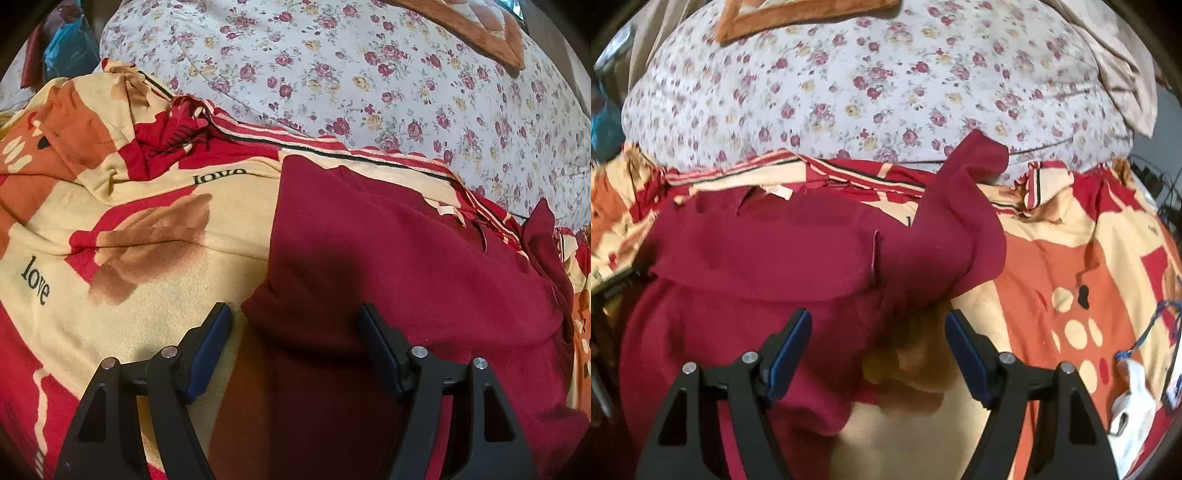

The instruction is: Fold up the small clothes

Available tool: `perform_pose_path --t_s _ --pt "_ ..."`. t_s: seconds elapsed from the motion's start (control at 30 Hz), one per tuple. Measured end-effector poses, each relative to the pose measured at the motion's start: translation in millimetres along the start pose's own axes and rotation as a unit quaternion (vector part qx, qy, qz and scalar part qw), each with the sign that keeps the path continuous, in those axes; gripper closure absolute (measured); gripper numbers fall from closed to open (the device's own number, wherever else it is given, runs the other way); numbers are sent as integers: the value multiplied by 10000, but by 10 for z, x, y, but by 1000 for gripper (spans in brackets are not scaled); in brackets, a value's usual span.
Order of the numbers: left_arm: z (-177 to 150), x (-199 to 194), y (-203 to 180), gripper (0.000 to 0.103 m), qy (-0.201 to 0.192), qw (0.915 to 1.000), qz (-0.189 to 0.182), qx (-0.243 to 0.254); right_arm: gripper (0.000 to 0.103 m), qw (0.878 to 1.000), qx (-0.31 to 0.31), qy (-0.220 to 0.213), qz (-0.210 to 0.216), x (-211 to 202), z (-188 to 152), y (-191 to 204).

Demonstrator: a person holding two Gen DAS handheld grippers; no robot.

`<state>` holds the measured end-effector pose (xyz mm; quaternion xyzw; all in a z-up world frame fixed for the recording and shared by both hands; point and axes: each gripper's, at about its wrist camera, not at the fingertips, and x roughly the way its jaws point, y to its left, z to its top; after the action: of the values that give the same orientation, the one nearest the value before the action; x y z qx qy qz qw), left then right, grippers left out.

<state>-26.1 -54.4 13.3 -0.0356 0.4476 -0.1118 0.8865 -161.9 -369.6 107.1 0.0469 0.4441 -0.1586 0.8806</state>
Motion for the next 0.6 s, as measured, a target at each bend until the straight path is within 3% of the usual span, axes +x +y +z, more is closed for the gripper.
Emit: perform_pose_path --t_s 0.3,0.5,0.6 --pt "6 6 9 51 2 10000 -10 -11 25 9997 225 -25 123 245 279 -166" --pt "4 15 -24 49 32 10000 4 20 25 9934 1114 -23 255 701 784 -629" --pt "14 33 -25 46 61 10000 -31 7 25 9916 1271 -96 219 988 1057 -733"
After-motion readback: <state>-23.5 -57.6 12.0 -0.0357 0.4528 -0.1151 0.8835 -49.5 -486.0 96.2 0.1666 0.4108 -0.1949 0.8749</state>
